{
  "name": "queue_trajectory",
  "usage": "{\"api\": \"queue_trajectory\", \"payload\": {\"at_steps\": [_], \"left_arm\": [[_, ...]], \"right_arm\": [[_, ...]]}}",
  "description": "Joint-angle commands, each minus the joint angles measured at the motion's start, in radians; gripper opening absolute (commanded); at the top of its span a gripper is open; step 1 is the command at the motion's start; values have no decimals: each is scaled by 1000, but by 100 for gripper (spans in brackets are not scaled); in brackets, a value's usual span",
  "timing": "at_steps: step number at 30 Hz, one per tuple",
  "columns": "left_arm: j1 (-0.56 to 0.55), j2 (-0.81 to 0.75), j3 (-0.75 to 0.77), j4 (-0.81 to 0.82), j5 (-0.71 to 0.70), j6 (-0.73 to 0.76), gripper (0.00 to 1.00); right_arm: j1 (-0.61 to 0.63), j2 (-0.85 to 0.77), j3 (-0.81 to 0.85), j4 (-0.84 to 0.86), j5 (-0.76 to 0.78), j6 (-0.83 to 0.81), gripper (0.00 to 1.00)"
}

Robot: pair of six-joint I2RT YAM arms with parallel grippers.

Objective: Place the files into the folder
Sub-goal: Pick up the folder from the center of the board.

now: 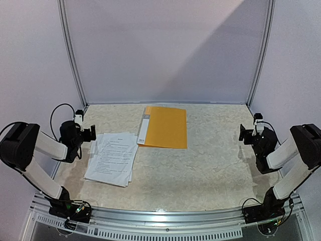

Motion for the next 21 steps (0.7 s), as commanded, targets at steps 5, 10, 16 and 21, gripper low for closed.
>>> {"api": "queue_trajectory", "payload": {"at_steps": [5,10,16,21], "left_arm": [[6,10,14,7,28,13,100],[9,-26,197,-371,10,3,100],[-44,52,653,-974,198,211,100],[-351,114,880,-1387,149,605,98]], "right_arm": [[-5,-154,117,-398,71,34,99],[-5,-262,443,-1060,-106,181,99],[24,-107,705,-1405,-379,337,92],[134,-26,773,-1439,-398,452,90]]}}
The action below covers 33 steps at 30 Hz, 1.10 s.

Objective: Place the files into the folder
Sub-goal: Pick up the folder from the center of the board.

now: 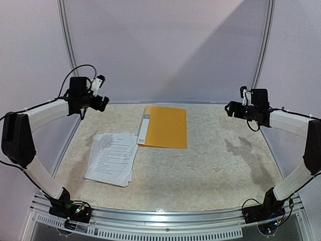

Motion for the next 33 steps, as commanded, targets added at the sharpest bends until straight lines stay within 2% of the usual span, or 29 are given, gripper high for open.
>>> {"api": "queue_trajectory", "payload": {"at_steps": [1,5,8,12,18,27,33], "left_arm": [[-311,99,132,-540,-44,402,96],[-528,211,168,-587,-274,534,91],[-634,283,140,-479,-455,643,89],[-717,348,86,-307,-594,786,85],[-740,390,45,-295,-585,786,79],[-737,439,4,-78,-594,845,72],[-725,454,0,-1,-594,867,69]], "right_arm": [[87,75,39,-190,-101,154,90],[115,137,63,-168,-145,263,86],[138,177,66,-152,-154,291,86],[161,200,62,-123,-168,305,86],[166,207,50,-77,-171,322,87],[166,226,61,-42,-189,330,87],[166,227,56,-52,-191,328,87]]}}
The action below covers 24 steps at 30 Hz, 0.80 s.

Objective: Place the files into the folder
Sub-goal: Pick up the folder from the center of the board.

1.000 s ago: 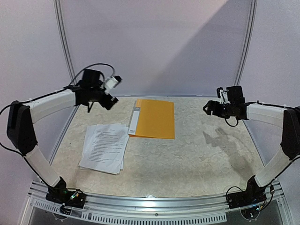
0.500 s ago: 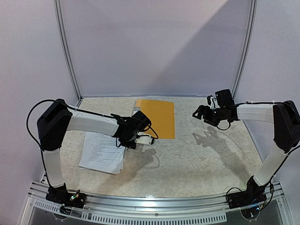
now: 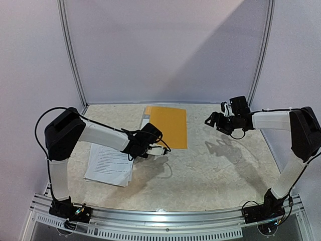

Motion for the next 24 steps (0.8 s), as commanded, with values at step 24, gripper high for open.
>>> {"api": "queue_trajectory", "payload": {"at_steps": [24], "left_arm": [[69,112,-140,589,-2,308,38]], "right_arm": [[38,66,-15,77,-79,85,87]]}}
